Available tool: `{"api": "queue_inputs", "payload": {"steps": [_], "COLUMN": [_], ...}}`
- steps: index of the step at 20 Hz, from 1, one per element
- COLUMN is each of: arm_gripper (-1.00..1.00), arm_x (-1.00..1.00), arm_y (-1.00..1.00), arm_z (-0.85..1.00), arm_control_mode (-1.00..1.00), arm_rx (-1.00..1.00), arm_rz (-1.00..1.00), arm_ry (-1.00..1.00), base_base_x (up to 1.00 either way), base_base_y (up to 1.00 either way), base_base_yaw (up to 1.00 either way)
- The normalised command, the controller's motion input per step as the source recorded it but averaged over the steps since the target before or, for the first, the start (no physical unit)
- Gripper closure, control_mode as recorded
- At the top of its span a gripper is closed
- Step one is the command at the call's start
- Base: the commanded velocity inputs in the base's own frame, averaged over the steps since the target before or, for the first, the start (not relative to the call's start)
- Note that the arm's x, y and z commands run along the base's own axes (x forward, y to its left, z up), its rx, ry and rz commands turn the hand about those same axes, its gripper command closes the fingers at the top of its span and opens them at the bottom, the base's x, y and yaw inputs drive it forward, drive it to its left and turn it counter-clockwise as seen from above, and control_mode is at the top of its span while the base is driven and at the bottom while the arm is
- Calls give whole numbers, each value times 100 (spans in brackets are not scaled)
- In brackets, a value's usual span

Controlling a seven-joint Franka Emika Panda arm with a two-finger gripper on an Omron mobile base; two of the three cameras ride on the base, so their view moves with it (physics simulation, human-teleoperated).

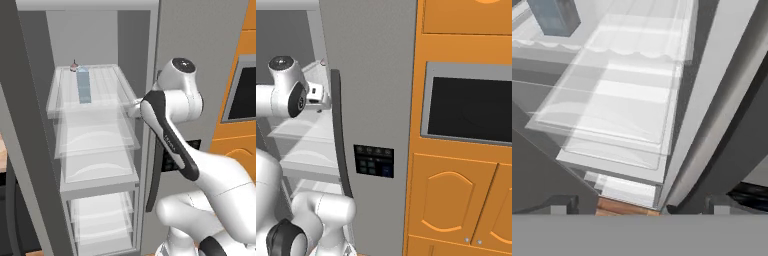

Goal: Take out the milk from the fridge and place it on the tray on the counter. Then take the sugar cube near the tray and place it in the tray.

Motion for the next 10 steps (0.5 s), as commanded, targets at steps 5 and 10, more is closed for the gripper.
{"api": "queue_inputs", "payload": {"steps": [5,10], "arm_gripper": [-100,-100], "arm_x": [1,0], "arm_y": [39,29], "arm_z": [38,27], "arm_control_mode": [-100,-100], "arm_rx": [0,1], "arm_rz": [1,6], "arm_ry": [-11,0], "base_base_x": [0,0], "base_base_y": [0,0], "base_base_yaw": [0,0]}}
